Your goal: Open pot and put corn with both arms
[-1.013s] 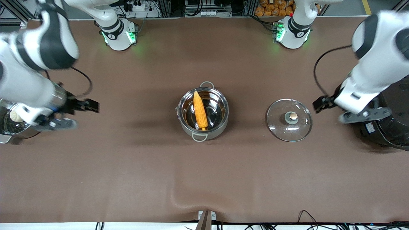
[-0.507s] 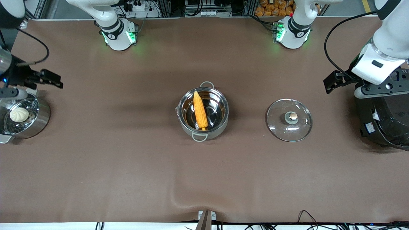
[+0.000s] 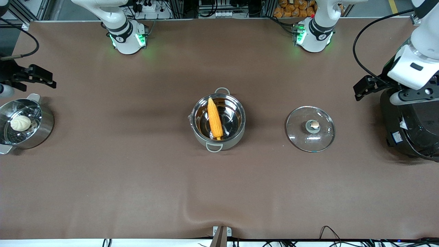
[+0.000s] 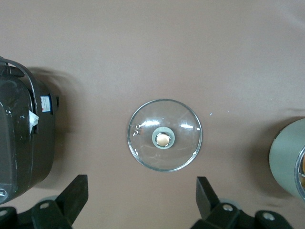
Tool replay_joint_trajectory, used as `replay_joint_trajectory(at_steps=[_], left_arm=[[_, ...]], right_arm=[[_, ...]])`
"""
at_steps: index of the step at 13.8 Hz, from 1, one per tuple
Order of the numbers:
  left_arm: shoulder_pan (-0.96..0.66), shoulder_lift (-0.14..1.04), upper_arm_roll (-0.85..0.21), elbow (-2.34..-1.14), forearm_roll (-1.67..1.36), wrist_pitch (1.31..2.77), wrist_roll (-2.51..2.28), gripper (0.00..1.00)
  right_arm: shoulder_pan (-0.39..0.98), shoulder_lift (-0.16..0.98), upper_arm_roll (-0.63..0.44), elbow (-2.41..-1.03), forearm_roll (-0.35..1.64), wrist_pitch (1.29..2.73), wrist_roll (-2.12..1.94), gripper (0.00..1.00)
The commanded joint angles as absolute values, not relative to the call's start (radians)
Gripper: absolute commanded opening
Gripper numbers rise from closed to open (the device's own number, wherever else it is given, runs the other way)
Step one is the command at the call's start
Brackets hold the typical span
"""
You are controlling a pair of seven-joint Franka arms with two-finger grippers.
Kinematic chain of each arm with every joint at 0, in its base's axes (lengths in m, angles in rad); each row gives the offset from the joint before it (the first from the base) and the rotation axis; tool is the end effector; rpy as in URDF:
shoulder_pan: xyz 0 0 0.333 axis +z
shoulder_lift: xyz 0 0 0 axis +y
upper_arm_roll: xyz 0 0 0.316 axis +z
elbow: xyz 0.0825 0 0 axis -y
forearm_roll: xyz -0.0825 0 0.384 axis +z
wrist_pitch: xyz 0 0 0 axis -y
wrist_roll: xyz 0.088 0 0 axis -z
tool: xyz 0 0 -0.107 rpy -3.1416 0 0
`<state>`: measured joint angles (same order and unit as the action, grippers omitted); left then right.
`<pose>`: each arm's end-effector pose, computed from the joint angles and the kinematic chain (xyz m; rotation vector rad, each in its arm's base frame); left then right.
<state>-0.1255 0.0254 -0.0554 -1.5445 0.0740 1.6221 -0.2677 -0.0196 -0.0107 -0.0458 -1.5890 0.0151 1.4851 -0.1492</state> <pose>0.5600 -0.0943 0.6277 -3.0779 -0.1309 -0.1034 0.5403 -0.0338 0.6148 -3.1101 -0.1314 0.1417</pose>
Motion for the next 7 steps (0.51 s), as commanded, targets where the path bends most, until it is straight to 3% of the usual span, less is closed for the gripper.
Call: replay_joint_trajectory(at_steps=[1, 7], left_arm=[[-0.106, 0.037, -0.075, -1.511, 0.063, 1.606, -0.249, 1.0], [-0.115, 0.032, -0.069, -1.491, 0.066, 1.603, -0.249, 1.0]], right_arm=[[-0.031, -0.023, -0.026, -1.586, 0.018, 1.486, -0.152, 1.0], [-0.029, -0.023, -0.031, -1.578, 0.061, 1.496, -0.074, 1.0]])
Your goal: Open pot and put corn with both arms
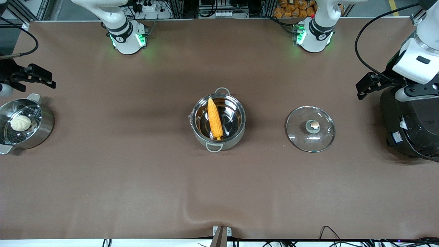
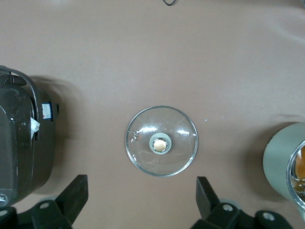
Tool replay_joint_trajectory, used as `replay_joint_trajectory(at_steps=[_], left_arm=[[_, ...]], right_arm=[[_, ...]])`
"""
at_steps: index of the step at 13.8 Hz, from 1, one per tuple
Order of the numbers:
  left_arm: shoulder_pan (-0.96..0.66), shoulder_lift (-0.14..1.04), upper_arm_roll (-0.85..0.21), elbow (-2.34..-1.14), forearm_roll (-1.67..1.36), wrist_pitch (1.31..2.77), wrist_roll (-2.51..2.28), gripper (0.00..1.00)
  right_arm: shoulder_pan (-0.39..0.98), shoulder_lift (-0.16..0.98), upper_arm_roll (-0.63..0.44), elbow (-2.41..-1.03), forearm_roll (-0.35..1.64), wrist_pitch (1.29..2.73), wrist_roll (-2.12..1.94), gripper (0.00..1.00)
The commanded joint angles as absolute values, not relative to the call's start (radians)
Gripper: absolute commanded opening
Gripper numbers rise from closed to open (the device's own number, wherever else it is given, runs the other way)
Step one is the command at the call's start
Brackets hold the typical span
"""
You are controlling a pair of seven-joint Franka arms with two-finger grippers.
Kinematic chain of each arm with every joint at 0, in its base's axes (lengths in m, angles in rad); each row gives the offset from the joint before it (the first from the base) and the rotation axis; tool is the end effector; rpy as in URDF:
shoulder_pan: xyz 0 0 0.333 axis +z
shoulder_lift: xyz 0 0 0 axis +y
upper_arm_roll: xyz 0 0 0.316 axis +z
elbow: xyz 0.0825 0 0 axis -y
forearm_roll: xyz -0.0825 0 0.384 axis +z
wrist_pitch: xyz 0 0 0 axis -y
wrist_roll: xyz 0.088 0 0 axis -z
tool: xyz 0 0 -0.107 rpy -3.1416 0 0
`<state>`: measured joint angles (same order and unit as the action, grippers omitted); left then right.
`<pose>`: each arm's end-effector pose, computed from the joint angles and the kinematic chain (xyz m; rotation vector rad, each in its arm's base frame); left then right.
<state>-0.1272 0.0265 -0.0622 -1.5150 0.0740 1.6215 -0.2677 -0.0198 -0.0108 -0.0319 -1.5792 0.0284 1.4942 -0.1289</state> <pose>0.5599 -0.0991 0.6411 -3.0835 -0.1197 -0.1457 0.5421 -0.0249 0.6201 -3.1019 -0.1216 0.1107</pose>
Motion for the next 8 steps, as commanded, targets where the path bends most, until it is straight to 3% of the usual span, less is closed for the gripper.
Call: replay_joint_trajectory(at_steps=[1, 8], left_arm=[[-0.11, 0.029, -0.069, -1.493, 0.066, 1.603, -0.245, 1.0], [-0.104, 0.025, -0.063, -1.491, 0.061, 1.539, -0.189, 1.0]], right_arm=[[-0.029, -0.023, -0.029, -1.578, 0.061, 1.494, -0.031, 1.0], [-0.028, -0.025, -0.026, -1.58, 0.054, 1.491, -0.021, 1.0]])
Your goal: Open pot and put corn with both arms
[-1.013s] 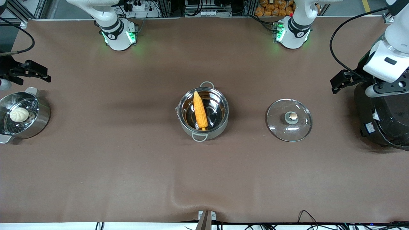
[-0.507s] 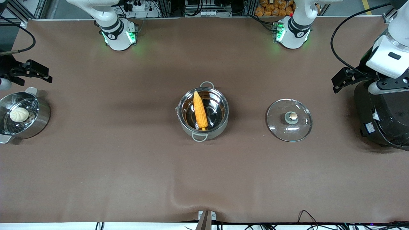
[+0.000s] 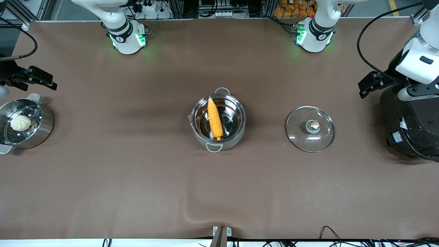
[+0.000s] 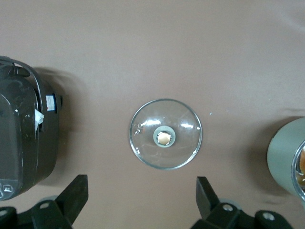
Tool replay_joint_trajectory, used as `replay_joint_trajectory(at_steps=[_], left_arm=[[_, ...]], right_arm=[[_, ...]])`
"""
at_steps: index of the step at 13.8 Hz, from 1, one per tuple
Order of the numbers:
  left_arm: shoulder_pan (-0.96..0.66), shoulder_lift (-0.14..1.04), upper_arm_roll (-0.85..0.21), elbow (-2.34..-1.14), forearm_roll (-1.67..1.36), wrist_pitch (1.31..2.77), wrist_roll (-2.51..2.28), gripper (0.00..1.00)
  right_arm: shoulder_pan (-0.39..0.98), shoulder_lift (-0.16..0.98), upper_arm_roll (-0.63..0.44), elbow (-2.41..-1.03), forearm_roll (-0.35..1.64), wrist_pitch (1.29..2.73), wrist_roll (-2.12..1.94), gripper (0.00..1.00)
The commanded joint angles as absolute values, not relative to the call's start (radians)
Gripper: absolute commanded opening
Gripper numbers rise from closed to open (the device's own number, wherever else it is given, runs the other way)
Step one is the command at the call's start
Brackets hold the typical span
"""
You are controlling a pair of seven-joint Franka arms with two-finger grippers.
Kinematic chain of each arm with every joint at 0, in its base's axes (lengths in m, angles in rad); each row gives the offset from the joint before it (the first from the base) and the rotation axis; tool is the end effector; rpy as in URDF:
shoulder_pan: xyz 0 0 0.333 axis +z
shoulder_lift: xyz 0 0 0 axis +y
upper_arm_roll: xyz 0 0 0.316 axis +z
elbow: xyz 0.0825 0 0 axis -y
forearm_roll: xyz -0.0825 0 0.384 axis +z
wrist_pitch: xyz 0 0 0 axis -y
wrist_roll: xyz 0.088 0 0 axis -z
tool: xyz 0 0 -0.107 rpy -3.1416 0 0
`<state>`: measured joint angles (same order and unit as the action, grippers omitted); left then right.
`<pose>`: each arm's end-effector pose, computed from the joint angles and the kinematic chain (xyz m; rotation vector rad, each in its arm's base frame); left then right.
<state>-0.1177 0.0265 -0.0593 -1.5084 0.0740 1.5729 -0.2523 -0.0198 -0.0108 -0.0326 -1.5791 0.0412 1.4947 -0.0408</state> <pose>0.5563 -0.0910 0.6397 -3.0756 -0.1179 -0.0810 0.5423 -0.0239 0.6202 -3.0947 0.0154 0.1108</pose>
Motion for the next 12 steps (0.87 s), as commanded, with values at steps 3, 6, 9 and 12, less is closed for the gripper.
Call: replay_joint_trajectory(at_steps=[3, 6, 9, 12], left_arm=[[-0.101, 0.023, -0.058, -1.491, 0.052, 1.536, -0.077, 1.0], [-0.066, 0.025, -0.057, -1.496, 0.022, 1.531, -0.061, 1.0], [-0.063, 0.025, -0.055, -1.494, 0.012, 1.491, -0.063, 1.0], [-0.063, 0.025, -0.057, -1.491, 0.014, 1.473, -0.071, 1.0]], right_arm=[[-0.029, -0.026, -0.029, -1.583, 0.052, 1.491, -0.029, 1.0], [-0.029, -0.026, -0.029, -1.583, 0.054, 1.488, -0.029, 1.0], [-0.031, -0.025, -0.029, -1.588, 0.057, 1.485, -0.029, 1.0], [-0.032, -0.023, -0.029, -1.586, 0.057, 1.485, -0.029, 1.0]])
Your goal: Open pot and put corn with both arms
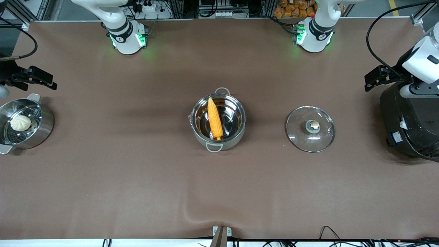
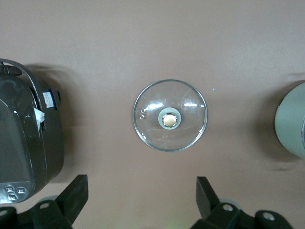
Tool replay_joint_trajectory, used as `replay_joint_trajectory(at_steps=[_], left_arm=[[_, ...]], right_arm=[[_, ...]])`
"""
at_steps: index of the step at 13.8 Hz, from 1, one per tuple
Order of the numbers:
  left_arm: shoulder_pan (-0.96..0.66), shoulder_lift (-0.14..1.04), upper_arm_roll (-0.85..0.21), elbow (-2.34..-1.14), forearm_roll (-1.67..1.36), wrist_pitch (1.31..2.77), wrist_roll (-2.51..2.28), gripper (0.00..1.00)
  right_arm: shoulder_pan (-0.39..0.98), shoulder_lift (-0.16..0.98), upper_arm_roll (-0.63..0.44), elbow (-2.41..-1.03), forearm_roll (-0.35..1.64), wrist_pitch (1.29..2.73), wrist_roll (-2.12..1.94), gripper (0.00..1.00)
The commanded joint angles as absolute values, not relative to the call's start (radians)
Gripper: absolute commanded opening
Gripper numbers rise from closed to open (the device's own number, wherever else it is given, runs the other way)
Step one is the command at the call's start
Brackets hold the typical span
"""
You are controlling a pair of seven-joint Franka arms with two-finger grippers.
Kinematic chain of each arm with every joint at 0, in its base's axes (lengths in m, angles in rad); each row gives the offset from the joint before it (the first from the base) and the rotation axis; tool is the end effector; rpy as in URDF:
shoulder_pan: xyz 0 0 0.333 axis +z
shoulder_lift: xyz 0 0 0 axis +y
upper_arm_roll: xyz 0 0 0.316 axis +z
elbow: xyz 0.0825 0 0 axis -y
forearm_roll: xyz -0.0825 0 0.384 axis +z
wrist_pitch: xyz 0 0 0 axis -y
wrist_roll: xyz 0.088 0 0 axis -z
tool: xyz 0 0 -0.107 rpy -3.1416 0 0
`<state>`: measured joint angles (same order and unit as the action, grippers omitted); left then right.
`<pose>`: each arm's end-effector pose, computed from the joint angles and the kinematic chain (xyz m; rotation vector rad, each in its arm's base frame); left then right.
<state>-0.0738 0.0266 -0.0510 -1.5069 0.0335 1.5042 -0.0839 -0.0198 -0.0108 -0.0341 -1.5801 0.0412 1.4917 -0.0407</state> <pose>0.5525 -0.0651 0.6340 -3.1058 0.0608 0.0400 0.5419 -0.0247 0.6195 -3.0942 0.0178 0.1170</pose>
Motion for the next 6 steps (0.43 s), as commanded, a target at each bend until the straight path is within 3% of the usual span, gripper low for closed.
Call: replay_joint_trajectory(at_steps=[1, 6], left_arm=[[-0.063, 0.025, -0.058, -1.49, 0.014, 1.471, -0.072, 1.0], [-0.063, 0.025, -0.06, -1.489, 0.012, 1.47, -0.078, 1.0]], right_arm=[[-0.032, -0.021, -0.029, -1.588, 0.057, 1.485, -0.029, 1.0], [-0.031, -0.02, -0.029, -1.588, 0.057, 1.486, -0.031, 1.0]])
